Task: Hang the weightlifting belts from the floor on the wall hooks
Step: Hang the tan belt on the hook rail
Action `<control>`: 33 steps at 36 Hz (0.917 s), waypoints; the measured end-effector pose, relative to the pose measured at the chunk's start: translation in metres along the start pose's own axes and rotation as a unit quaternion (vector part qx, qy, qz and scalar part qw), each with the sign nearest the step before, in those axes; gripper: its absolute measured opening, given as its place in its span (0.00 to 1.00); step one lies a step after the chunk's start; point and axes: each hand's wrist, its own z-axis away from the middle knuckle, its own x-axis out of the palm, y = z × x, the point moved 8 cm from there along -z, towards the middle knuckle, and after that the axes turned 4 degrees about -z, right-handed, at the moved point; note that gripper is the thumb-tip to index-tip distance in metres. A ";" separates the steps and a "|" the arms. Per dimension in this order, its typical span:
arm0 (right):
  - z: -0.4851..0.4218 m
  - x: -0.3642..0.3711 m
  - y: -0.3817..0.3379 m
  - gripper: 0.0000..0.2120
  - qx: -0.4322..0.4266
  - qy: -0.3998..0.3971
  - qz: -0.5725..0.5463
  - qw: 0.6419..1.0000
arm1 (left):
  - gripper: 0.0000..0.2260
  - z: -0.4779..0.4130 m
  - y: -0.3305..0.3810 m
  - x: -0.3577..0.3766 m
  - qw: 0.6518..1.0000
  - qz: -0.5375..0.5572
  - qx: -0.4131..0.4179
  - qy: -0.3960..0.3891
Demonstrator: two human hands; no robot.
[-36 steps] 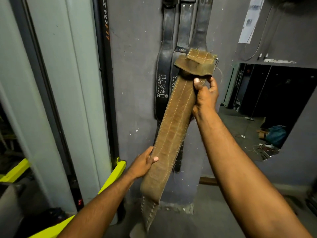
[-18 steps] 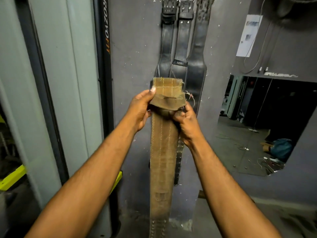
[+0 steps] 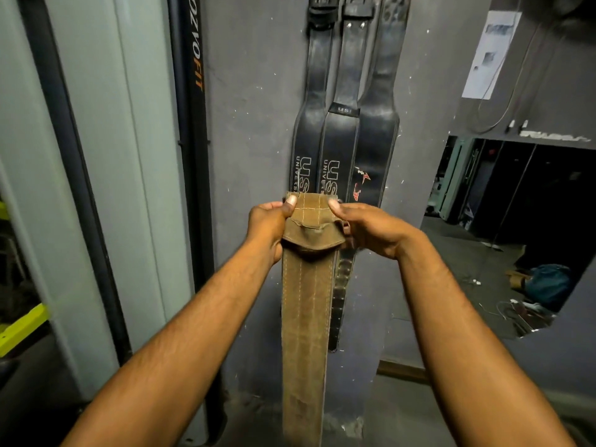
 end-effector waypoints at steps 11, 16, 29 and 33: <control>-0.089 -0.032 -0.012 0.12 -0.109 0.368 0.133 0.914 | 0.08 -0.073 0.029 0.005 0.988 -0.047 0.144 0.042; -0.123 -0.040 -0.041 0.10 -0.180 0.422 0.148 0.876 | 0.16 -0.106 0.070 0.013 0.964 -0.102 0.242 0.042; -0.221 -0.103 -0.126 0.30 -0.272 0.499 0.138 0.811 | 0.19 -0.215 0.172 0.060 0.918 -0.129 0.375 0.034; -0.251 -0.132 -0.175 0.25 -0.307 0.489 0.138 0.805 | 0.18 -0.252 0.215 0.083 0.913 -0.105 0.393 0.029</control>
